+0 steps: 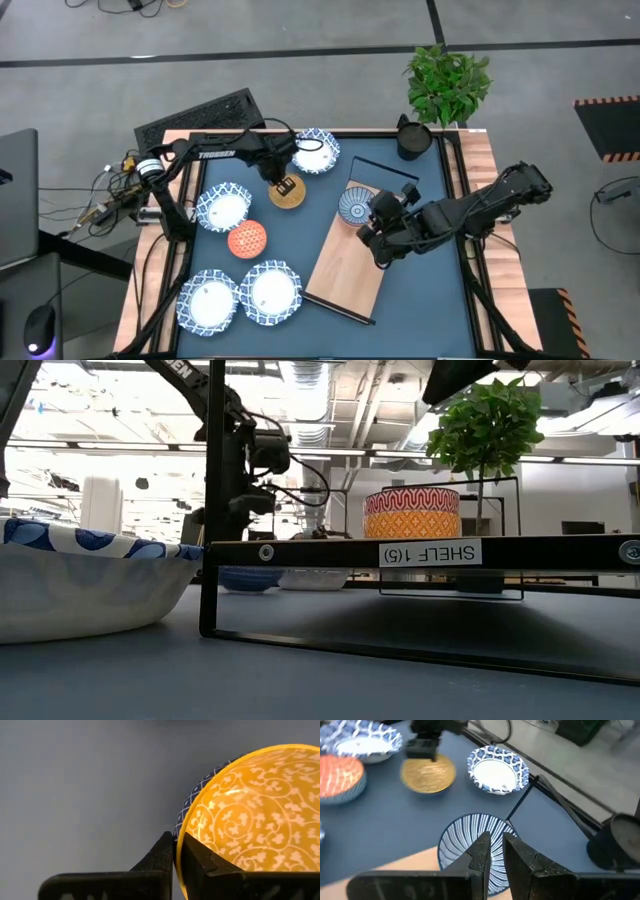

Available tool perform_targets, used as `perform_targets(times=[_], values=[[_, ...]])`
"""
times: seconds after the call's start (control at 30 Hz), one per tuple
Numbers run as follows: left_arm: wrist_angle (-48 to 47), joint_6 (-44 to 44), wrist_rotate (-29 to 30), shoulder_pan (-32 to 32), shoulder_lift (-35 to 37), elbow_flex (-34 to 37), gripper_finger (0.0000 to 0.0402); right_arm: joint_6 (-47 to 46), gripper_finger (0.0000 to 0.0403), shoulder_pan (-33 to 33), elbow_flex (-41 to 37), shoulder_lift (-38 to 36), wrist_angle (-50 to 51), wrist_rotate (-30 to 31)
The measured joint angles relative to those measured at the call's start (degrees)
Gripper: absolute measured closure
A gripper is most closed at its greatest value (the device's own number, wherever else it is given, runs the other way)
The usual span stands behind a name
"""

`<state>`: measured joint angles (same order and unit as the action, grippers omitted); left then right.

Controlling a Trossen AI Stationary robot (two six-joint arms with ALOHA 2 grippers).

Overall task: Place and stack bowls onto a shelf
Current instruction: Stack the yellow patterned bowl into the dark blue striped bowl

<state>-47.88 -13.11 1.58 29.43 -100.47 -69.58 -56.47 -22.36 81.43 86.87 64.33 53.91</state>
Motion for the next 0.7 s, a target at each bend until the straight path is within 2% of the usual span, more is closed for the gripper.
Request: perform_targets(times=[0.17, 0.3, 0.47, 0.57, 0.7], values=[[-4.54, 0.56, -0.24, -0.89, 0.96, -4.78, 0.0400, -4.69, 0.0326, 2.28, 0.00, 0.00, -0.03, -1.48], [-10.24, 1.51, -0.46, -1.20, 2.14, -7.97, 0.0400, -5.20, 0.0326, 4.97, 0.00, 0.00, -0.03, -6.55], [-13.92, 1.01, -3.56, -1.27, 5.25, -12.13, 0.0401, -5.76, 0.0324, 9.18, 0.00, 0.00, 0.34, -12.16], [-14.84, 0.08, -6.67, -1.24, 7.26, -14.15, 0.0401, -7.18, 0.0320, 12.58, 0.00, 0.00, -0.40, -18.23], [-15.87, -2.27, -10.31, -1.26, 9.60, -17.27, 0.0401, -5.69, 0.0317, 17.55, 1.60, 0.07, -2.59, -30.75]])
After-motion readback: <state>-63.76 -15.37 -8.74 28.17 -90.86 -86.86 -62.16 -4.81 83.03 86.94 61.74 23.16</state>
